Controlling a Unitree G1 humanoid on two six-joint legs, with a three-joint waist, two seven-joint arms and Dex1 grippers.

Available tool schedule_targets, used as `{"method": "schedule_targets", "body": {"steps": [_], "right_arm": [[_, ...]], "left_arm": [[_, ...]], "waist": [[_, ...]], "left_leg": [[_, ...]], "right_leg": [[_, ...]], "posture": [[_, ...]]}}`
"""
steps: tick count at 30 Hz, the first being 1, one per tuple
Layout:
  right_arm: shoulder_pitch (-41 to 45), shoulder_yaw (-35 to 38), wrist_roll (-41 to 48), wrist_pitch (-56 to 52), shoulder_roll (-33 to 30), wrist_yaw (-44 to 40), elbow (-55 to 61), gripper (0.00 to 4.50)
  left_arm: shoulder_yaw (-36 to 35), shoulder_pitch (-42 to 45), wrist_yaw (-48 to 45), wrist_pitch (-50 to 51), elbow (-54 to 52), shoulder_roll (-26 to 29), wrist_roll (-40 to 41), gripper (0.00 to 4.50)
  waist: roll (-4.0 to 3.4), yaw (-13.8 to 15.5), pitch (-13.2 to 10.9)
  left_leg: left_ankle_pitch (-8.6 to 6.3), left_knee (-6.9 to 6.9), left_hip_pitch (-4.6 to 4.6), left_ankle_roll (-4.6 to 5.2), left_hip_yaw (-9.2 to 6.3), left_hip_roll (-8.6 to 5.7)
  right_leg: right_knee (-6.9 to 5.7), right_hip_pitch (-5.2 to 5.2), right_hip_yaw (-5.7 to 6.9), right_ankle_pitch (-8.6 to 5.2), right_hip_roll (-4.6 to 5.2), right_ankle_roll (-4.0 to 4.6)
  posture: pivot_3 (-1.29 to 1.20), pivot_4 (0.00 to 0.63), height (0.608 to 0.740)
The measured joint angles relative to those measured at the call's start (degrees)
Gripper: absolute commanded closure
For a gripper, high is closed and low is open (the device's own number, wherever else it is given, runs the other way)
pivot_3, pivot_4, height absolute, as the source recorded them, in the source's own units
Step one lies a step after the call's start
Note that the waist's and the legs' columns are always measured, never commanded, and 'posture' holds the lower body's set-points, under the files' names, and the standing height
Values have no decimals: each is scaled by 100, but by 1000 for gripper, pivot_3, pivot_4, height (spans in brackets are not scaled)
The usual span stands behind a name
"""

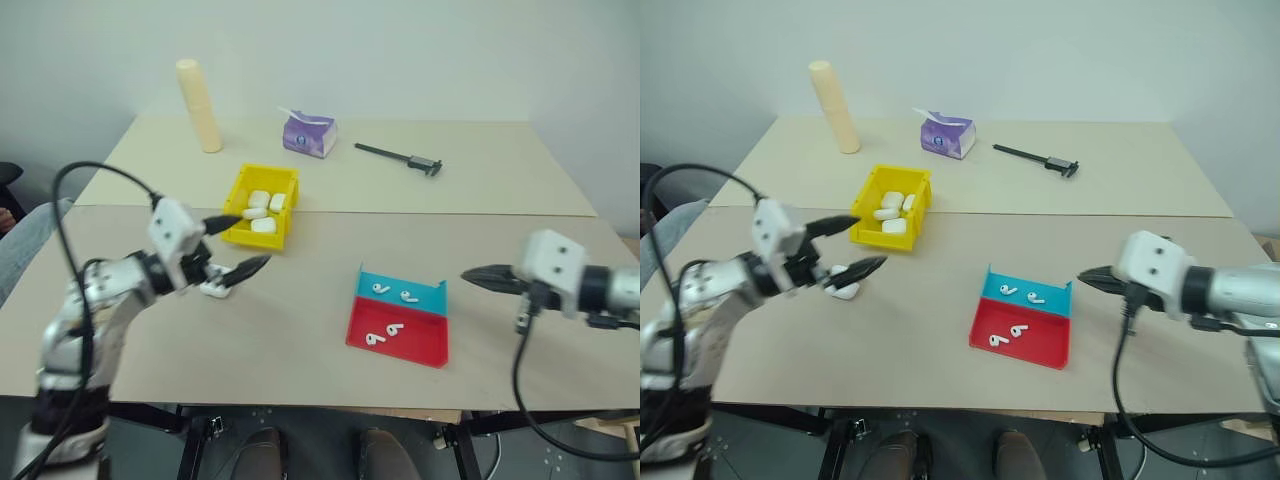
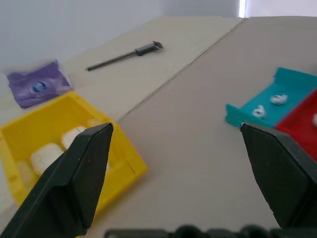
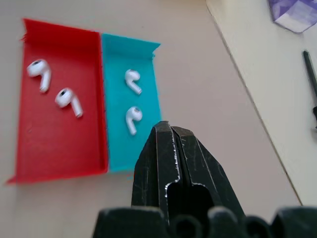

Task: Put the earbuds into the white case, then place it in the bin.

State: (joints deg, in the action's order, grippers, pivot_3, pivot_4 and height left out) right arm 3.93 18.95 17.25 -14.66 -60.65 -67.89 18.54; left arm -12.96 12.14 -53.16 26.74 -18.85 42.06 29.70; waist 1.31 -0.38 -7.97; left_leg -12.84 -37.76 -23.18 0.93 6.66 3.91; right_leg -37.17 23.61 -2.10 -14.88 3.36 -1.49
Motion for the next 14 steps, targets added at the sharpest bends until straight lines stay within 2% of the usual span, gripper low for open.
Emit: {"method": "schedule_targets", "body": {"steps": [3,5,10,14], "right_arm": [[-351,503,197,605,-119,-682,-227,4500],[-474,687,211,908,-140,-932,-342,4500],[-540,724,330,1225,-164,-1245,-410,4500],[-462,692,370,1381,-163,-1219,-423,4500]], "left_arm": [[-457,-853,-742,225,-275,672,427,26],[-725,-1269,-1065,214,-324,925,509,26],[-1093,-1724,-1462,182,-423,1139,643,26],[-1339,-1772,-1456,264,-587,1261,790,26]], "waist": [[1,-28,-1],[2,-31,-2],[3,-28,-2],[2,-26,-2]], "left_leg": [[-1,2,11,1,-2,2],[-2,3,34,1,-2,3],[-2,3,42,0,-6,6],[-7,9,39,-2,-10,5]], "right_leg": [[5,-13,4,-1,1,1],[8,-37,6,-4,2,2],[9,-41,7,-10,4,10],[12,-38,4,-14,6,10]], "posture": [[0,150,740],[0,150,740],[0,150,740],[0,150,740]]}}
